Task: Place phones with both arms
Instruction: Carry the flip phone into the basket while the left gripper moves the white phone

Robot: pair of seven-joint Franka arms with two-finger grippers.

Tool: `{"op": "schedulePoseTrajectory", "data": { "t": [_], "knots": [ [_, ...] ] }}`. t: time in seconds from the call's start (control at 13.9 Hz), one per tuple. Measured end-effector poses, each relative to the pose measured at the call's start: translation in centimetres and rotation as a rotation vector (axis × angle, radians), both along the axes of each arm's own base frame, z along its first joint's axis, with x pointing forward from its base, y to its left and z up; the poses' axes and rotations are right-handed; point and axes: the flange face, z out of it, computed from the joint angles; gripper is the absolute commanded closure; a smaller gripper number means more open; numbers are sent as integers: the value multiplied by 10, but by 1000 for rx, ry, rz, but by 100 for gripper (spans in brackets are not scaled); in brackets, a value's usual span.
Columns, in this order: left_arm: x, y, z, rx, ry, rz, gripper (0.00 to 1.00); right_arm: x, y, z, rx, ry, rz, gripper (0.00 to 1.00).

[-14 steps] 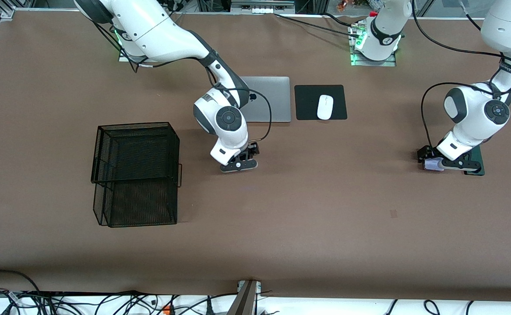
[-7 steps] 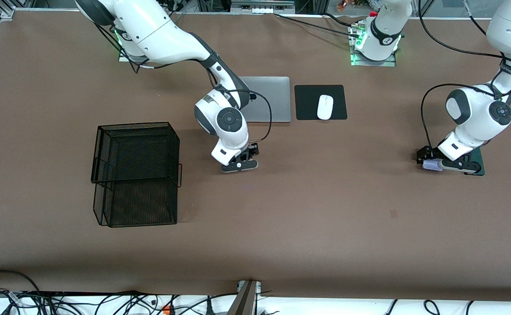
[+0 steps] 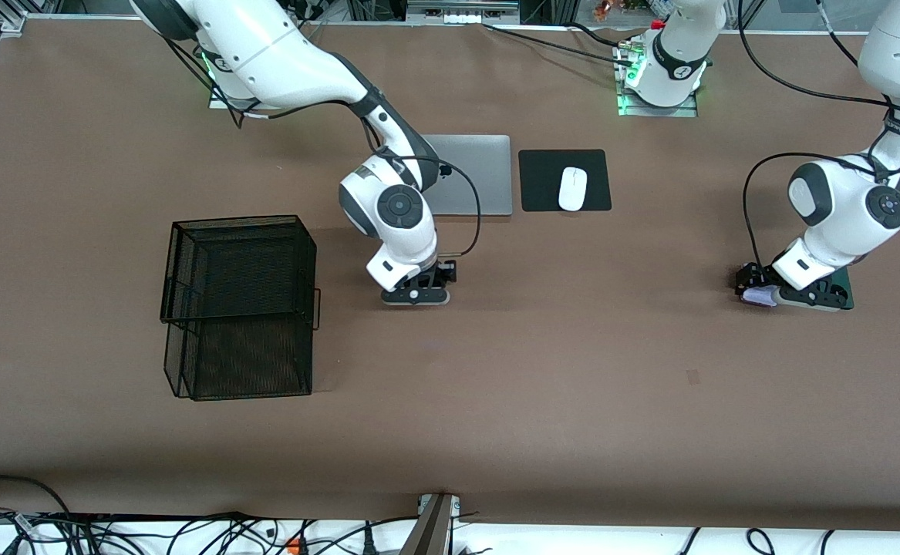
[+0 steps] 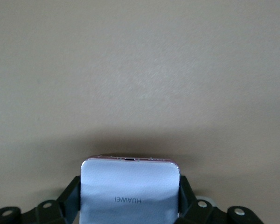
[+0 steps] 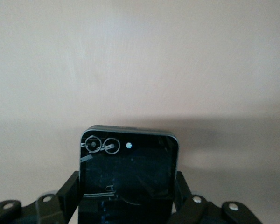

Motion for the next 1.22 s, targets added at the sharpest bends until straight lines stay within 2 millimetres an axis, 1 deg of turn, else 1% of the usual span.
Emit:
{"op": "schedulePoseTrajectory", "data": {
  "t": [0.07, 0.14, 0.22, 0.29, 0.43, 0.58, 0.72, 0.86, 0.93, 1.01, 1.08, 1.22],
  "knots": [
    [11, -7, 8, 1, 7, -4, 92, 13, -13, 24, -7, -26, -23, 100],
    [23, -18, 16, 1, 8, 3, 94, 26, -29, 49, -22, -43, -39, 100],
    [34, -33, 23, 0, 8, 14, 99, 35, -46, 74, -43, -48, -33, 100],
    [45, -54, 29, -3, 10, 33, 99, 42, -65, 96, -74, -34, -4, 100],
    [64, -108, 37, -13, 28, 93, 100, 50, -105, 132, -135, 23, 66, 100],
    [78, -177, 43, -21, 58, 174, 100, 60, -152, 162, -168, 68, 129, 100],
    [82, -246, 46, -28, 72, 255, 100, 69, -201, 185, -188, 114, 181, 100],
    [76, -310, 47, -37, 76, 328, 100, 76, -251, 193, -165, 154, 209, 100],
    [71, -343, 50, -39, 83, 363, 100, 77, -275, 190, -144, 174, 214, 100],
    [66, -378, 54, -36, 93, 395, 100, 77, -298, 184, -133, 192, 213, 100],
    [61, -412, 60, -31, 105, 417, 100, 75, -316, 177, -129, 202, 213, 100],
    [51, -484, 74, -28, 113, 435, 100, 67, -343, 159, -130, 203, 215, 100]
  ]
}}
